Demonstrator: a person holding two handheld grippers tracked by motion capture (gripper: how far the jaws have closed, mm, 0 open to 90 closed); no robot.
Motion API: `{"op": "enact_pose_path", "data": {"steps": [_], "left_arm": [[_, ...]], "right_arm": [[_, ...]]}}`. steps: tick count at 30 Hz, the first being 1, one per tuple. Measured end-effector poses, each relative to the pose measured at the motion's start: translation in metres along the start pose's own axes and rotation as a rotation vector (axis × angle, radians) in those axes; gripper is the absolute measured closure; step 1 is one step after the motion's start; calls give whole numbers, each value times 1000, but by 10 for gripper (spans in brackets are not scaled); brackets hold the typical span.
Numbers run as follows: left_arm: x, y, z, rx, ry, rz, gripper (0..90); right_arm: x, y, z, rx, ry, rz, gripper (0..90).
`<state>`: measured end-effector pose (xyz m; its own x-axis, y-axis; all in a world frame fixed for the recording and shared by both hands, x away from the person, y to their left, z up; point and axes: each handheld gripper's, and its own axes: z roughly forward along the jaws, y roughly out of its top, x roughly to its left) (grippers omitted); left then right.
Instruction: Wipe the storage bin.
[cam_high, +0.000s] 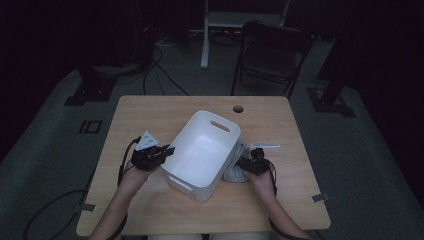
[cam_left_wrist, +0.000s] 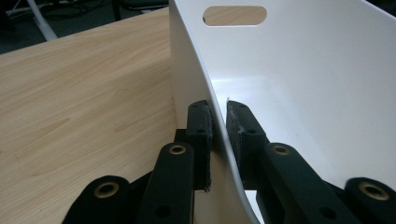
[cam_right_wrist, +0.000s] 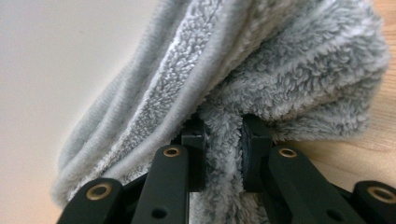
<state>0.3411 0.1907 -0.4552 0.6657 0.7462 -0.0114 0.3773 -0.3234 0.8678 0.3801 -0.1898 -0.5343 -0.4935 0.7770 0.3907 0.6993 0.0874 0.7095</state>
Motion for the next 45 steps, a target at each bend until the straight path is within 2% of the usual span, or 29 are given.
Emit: {"op": "enact_pose_path", "data": {"steps": [5, 11, 12, 14, 16, 21, 28, 30, 32, 37, 39, 41, 45], "left_arm": [[-1, 1, 0, 3, 9, -1, 803], [-1, 1, 0, 3, 11, -4, 803], [0, 1, 0, 2, 4, -6, 803], [0, 1, 0, 2, -2, 0, 803], [-1, 0, 0, 1, -3, 1, 803], [-1, 1, 0, 4, 0, 3, 802], [-1, 1, 1, 3, 4, -2, 801], [-1, 1, 1, 3, 6, 0, 802], [-1, 1, 1, 2, 7, -5, 801], [-2, 1, 1, 1, 24, -12, 801], [-3, 1, 1, 3, 30, -12, 802], [-3, 1, 1, 2, 29, -15, 801], [-4, 1, 1, 2, 35, -11, 802]], "right_arm": [[12, 6, -17, -30, 55, -9, 763], [33, 19, -51, -146, 202, -31, 762], [37, 20, -54, -157, 208, -39, 762], [41, 19, -54, -158, 174, -68, 763], [39, 16, -49, -154, 167, -56, 763], [39, 10, -38, -116, 106, -72, 763], [24, 1, -15, -39, 27, -81, 762], [18, -1, -8, -13, 17, -66, 761], [15, -3, -1, 18, -5, -70, 761], [17, -3, -1, 26, -13, -58, 762], [19, -2, -6, 20, 30, -57, 762], [23, 0, -15, 0, 77, -81, 761], [36, 7, -38, -73, 187, -113, 760]]}}
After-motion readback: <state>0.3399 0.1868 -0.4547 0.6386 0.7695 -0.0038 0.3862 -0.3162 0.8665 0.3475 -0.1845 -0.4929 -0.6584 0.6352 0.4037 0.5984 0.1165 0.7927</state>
